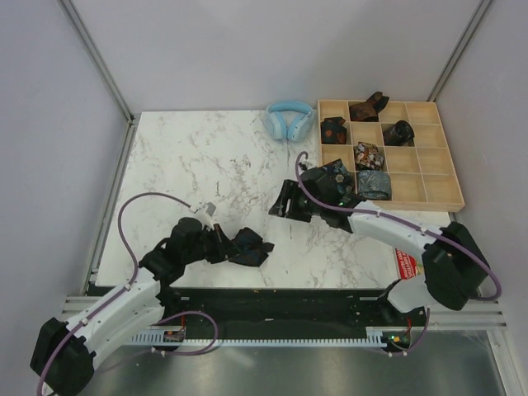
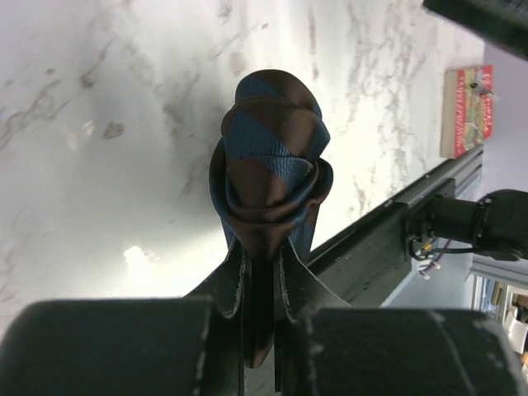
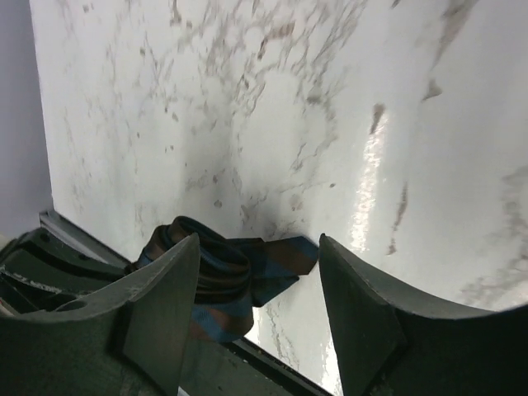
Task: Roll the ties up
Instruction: Pick up the tie at the center of the board, then place the tie in the storage box.
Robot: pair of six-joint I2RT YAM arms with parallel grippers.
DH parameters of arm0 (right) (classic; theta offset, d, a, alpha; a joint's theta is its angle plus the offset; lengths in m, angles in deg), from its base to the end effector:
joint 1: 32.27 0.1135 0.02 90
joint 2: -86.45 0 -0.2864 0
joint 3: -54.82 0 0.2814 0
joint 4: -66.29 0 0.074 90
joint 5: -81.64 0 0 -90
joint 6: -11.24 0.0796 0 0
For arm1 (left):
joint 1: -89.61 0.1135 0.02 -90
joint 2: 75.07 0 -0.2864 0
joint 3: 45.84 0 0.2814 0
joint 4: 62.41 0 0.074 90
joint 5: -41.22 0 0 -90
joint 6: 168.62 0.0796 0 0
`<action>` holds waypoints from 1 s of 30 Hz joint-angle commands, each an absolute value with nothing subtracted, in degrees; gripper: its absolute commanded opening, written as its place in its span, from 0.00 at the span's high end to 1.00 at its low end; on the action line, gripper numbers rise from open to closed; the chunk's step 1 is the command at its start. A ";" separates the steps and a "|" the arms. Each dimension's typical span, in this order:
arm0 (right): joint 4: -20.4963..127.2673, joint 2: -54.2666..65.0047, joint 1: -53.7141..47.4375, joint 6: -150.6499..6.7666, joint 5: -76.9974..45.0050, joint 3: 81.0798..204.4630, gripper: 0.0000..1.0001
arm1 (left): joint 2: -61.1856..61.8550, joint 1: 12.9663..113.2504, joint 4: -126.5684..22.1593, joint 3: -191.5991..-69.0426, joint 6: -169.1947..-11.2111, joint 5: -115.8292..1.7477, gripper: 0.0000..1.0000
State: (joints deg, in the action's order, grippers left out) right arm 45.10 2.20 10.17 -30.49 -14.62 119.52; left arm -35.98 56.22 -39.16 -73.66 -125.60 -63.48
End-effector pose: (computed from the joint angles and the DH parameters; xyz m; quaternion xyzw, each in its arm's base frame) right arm 0.2690 0.2578 0.2044 0.0234 0.9076 0.3309 0.2571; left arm 0.1543 -0.1259 0.1535 -0.0447 0.8787 -0.3844 0.2796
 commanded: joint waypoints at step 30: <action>-2.08 51.12 0.61 -28.66 25.74 137.18 0.32 | 31.94 32.66 -48.86 -149.45 -112.64 -65.39 0.98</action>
